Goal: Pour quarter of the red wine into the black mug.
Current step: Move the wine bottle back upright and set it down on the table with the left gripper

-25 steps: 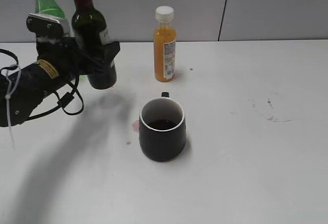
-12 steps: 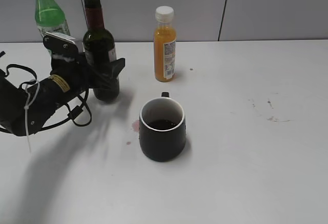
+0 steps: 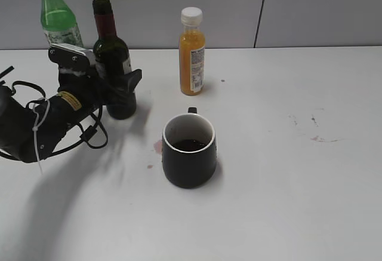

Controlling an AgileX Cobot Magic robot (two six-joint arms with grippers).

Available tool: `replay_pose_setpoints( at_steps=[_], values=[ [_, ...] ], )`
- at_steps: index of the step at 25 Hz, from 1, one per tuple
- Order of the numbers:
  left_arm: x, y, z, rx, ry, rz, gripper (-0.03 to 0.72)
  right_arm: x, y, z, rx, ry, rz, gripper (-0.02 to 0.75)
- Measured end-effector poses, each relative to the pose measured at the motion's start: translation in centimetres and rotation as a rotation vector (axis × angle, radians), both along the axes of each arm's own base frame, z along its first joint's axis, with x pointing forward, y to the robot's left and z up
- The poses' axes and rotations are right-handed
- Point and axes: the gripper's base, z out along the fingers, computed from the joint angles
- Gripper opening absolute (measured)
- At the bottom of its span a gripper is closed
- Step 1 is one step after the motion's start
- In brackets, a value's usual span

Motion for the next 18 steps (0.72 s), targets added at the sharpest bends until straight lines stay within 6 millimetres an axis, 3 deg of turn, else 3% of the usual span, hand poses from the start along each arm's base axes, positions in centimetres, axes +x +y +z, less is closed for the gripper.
replay_pose_setpoints(
  at_steps=[12,18],
  values=[
    [0.05,0.09,-0.21,-0.007,-0.009,0.009,0.543,0.00,0.00,0.00,0.000,0.000,0.000,0.573],
    [0.21,0.05,0.70,-0.023,-0.052,0.009,0.660,0.00,0.00,0.00,0.001,0.000,0.000,0.573]
  ],
)
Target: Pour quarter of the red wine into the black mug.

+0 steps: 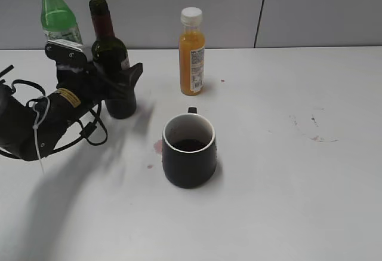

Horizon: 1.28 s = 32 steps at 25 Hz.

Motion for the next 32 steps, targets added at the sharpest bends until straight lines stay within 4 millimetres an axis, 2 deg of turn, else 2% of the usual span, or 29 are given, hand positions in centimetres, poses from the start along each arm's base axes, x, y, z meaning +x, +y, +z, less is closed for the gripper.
replay_pose_setpoints(
  at_steps=[5,12,18,21,26,32],
  values=[
    [0.1,0.0,2.9,-0.022,-0.069,0.004,0.671,0.0,0.0,0.0,0.000,0.000,0.000,0.573],
    [-1.2,0.6,10.7,-0.051,-0.181,0.017,0.664,0.0,0.0,0.0,0.000,-0.001,0.000,0.573],
    [-3.5,1.3,17.8,-0.057,-0.240,0.025,0.653,0.0,0.0,0.0,0.000,-0.001,0.000,0.573],
    [-4.9,1.8,20.1,-0.023,-0.170,0.035,0.637,0.0,0.0,0.0,0.000,-0.001,0.000,0.573],
    [-8.2,3.0,22.5,0.074,0.042,0.053,0.609,0.0,0.0,0.0,0.000,-0.001,0.000,0.573],
    [-12.8,4.7,23.5,0.206,0.319,0.085,0.594,0.0,0.0,0.0,0.000,-0.001,0.000,0.573]
  ],
)
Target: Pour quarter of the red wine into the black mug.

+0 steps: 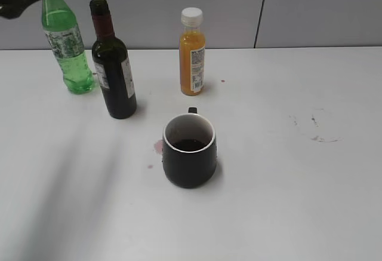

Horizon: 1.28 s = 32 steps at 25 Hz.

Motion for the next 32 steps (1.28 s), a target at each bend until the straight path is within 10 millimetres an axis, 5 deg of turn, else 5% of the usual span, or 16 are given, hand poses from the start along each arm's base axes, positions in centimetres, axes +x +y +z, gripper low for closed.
replay_pose_setpoints(
  at_steps=[7,16,22,32],
  values=[
    [-4.3,1.7,-2.0,0.129,0.442,0.063,0.592,0.0,0.0,0.0,0.000,0.000,0.000,0.573],
    [-6.9,4.1,-5.2,0.121,0.806,0.177,0.591,0.0,0.0,0.0,0.000,0.000,0.000,0.573],
    [-9.4,6.8,-6.1,0.014,0.856,0.307,0.590,0.0,0.0,0.0,0.001,0.000,0.002,0.573],
    [-16.8,6.8,-6.2,-0.031,0.706,0.319,0.589,0.0,0.1,0.0,0.008,0.000,0.003,0.573]
  ],
)
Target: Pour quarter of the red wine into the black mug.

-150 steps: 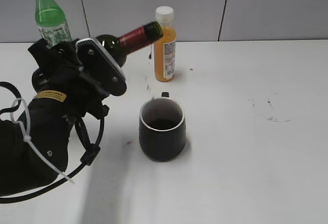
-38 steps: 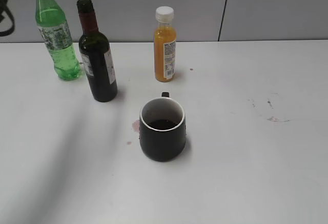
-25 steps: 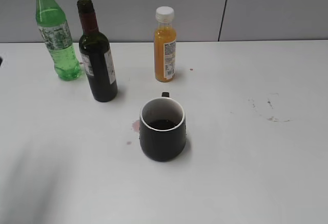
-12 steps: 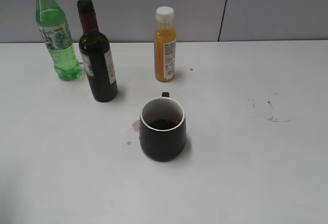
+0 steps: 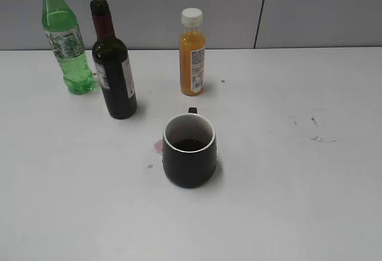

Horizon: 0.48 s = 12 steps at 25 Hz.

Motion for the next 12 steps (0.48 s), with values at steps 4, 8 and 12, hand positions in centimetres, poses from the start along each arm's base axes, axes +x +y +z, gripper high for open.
replay_pose_setpoints(
  at_steps=[4,8,12],
  values=[
    [-1.8,0.0,0.5,0.006,-0.168,0.004,0.589,0.0,0.0,0.0,-0.001,0.000,0.000,0.573],
    [-3.5,0.0,0.9,0.016,-0.302,0.006,0.589,0.0,0.0,0.0,-0.001,0.000,0.000,0.573],
    [-5.2,0.0,1.3,0.022,-0.409,0.007,0.589,0.0,0.0,0.0,-0.002,0.000,0.001,0.573]
  ],
)
